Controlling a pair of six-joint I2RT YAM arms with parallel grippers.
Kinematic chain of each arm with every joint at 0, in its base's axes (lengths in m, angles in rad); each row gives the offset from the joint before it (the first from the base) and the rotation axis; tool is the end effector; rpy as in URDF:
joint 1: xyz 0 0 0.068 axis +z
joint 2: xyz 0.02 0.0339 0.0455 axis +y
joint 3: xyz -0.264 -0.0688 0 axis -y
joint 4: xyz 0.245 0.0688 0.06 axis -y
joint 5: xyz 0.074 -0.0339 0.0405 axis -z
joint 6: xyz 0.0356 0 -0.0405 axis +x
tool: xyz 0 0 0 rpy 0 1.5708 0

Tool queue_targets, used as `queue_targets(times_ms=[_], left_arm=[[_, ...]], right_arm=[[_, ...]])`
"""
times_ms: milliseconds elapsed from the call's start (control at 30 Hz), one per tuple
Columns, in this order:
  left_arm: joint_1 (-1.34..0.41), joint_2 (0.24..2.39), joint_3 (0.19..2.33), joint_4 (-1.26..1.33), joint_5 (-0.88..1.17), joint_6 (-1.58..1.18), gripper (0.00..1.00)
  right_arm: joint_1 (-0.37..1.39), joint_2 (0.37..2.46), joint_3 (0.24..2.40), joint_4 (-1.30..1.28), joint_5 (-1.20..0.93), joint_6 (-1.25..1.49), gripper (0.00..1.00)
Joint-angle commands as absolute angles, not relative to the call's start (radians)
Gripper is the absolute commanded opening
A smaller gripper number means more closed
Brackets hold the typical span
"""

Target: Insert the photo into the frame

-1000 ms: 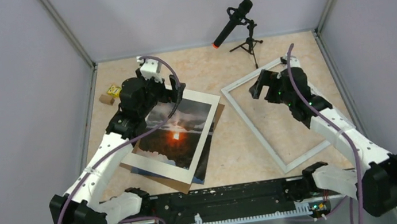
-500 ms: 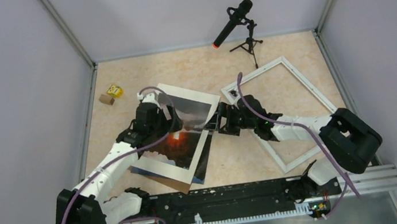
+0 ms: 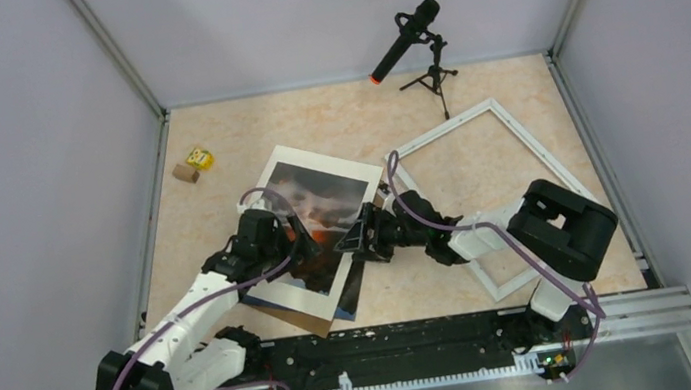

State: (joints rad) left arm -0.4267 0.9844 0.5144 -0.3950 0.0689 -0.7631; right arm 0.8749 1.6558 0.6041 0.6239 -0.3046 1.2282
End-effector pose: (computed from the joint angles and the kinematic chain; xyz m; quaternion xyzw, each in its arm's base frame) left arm 0.1725 -0.0811 0.1926 -0.1453 0.9266 -0.2203 0.2680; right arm 0.1933 0.2481 0.1488 0.0653 0.8328 0.5275 0.1545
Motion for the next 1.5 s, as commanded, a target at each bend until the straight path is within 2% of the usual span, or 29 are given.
queue_targets(times_ms=[0,333,833,1233,1467], left_arm=[[-0.425,0.969,0.469,-0.388,0.075,-0.822,0.98],[-0.424,0.958,0.381,-0.344,0.083,-0.877,0.98],[-0.425,0.971,0.300,-0.272,0.144,-0.914,0.98],[-0.434,1.034,0.252,-0.139,0.307,-0.966,0.98],[-0.435,1.043,0.263,-0.138,0.309,-0.970,0.98]], right_arm=[[0.918,1.681,0.593,0.715,-0.279,1.274,0.69],[0.924,1.698,0.552,0.724,-0.244,1.313,0.68],[0.914,1.767,0.609,0.675,-0.237,1.319,0.68],[0.892,1.639,0.595,0.490,-0.172,1.233,0.70],[0.901,1.591,0.503,0.552,-0.186,1.261,0.70]])
